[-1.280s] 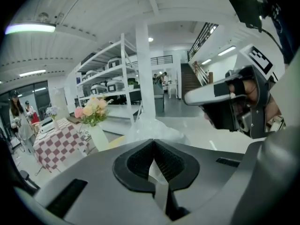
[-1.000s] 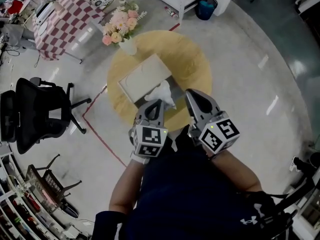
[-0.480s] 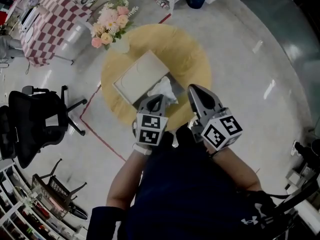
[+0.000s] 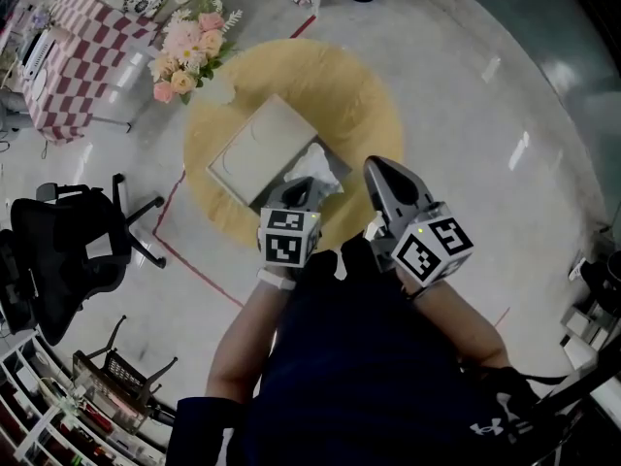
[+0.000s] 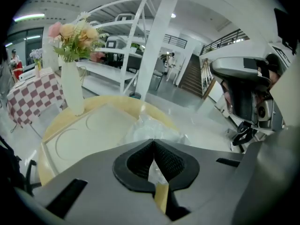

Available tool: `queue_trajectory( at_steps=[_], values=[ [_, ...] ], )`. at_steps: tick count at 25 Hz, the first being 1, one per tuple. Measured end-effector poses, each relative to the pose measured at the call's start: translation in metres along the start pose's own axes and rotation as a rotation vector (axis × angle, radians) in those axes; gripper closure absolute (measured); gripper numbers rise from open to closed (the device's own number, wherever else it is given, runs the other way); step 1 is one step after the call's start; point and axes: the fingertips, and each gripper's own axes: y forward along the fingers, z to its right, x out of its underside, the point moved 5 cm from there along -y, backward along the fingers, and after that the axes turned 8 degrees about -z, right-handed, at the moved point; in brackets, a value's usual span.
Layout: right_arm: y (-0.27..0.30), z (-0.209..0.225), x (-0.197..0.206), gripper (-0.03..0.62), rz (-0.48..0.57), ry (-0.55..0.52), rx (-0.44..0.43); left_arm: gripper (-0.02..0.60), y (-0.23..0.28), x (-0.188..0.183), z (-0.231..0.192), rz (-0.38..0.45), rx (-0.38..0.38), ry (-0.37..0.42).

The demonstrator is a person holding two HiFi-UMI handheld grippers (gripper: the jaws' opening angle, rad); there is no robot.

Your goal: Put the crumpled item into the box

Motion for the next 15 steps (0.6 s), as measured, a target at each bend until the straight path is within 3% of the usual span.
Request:
queue_trajectory(
  at_steps=[15],
  values=[
    [-0.002,0.014,0.008,0.589,-0.010,0.050,0.034,0.565,0.033,0.010,-0.011,-0.068,0.029,-0.103]
  ],
)
